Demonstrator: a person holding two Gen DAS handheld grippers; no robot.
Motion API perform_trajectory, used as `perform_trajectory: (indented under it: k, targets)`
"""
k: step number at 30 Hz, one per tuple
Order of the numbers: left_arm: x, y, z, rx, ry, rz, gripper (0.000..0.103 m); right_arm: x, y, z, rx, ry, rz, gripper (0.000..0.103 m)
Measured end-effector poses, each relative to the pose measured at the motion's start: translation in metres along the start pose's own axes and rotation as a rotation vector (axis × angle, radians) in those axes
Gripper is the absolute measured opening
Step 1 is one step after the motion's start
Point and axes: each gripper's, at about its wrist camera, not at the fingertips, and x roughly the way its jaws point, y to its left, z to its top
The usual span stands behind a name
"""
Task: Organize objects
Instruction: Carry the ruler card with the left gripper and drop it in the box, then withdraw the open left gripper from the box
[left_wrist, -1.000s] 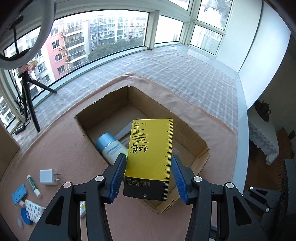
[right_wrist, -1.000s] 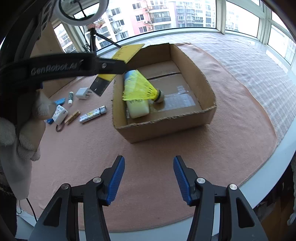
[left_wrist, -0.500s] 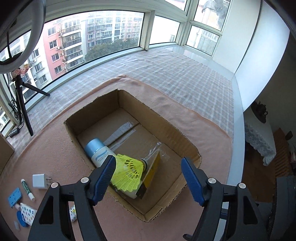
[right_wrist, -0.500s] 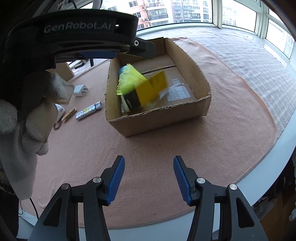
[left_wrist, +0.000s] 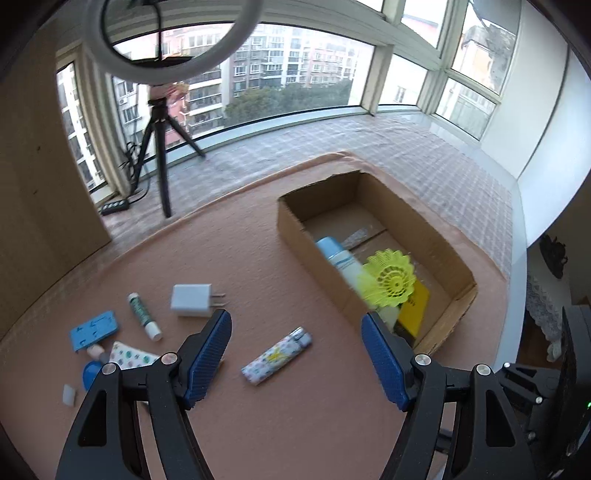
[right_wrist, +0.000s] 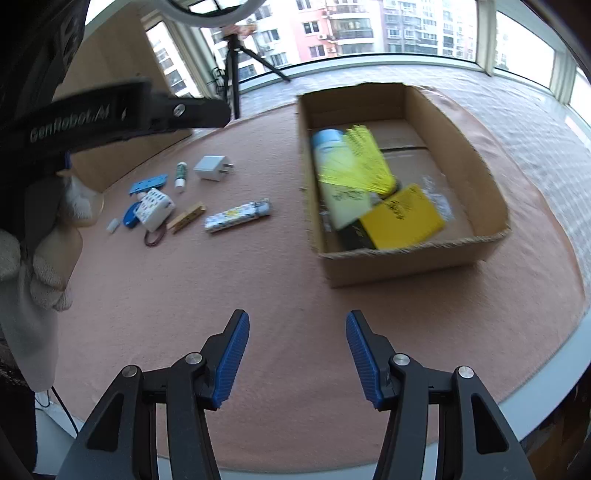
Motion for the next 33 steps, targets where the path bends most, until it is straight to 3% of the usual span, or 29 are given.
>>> perform_trajectory:
  k: [6, 16, 21, 26, 33]
  targets:
    - [-0.019, 0.070, -0.037, -0.097, 0.023, 0.091, 0.076, 0.016, 0.028, 0.017, -0.055, 0.004, 0.045, 0.051]
    - [-0.040, 0.160, -0.108, -0.251, 0.094, 0.193, 0.076, 0.069, 0.059, 0.067, -0.097, 0.085, 0.122, 0.051]
    - [-0.049, 0.193, -0.126, -0.317, 0.107, 0.248, 0.076, 0.098, 0.073, 0.098, -0.127, 0.116, 0.091, 0.051]
    - [-0.049, 0.226, -0.141, -0.394, 0.138, 0.249, 0.076, 0.117, 0.077, 0.122, -0.150, 0.136, 0.063, 0.051]
    - [-0.041, 0.244, -0.148, -0.412, 0.149, 0.236, 0.076, 0.139, 0.071, 0.138, -0.141, 0.182, 0.042, 0.051]
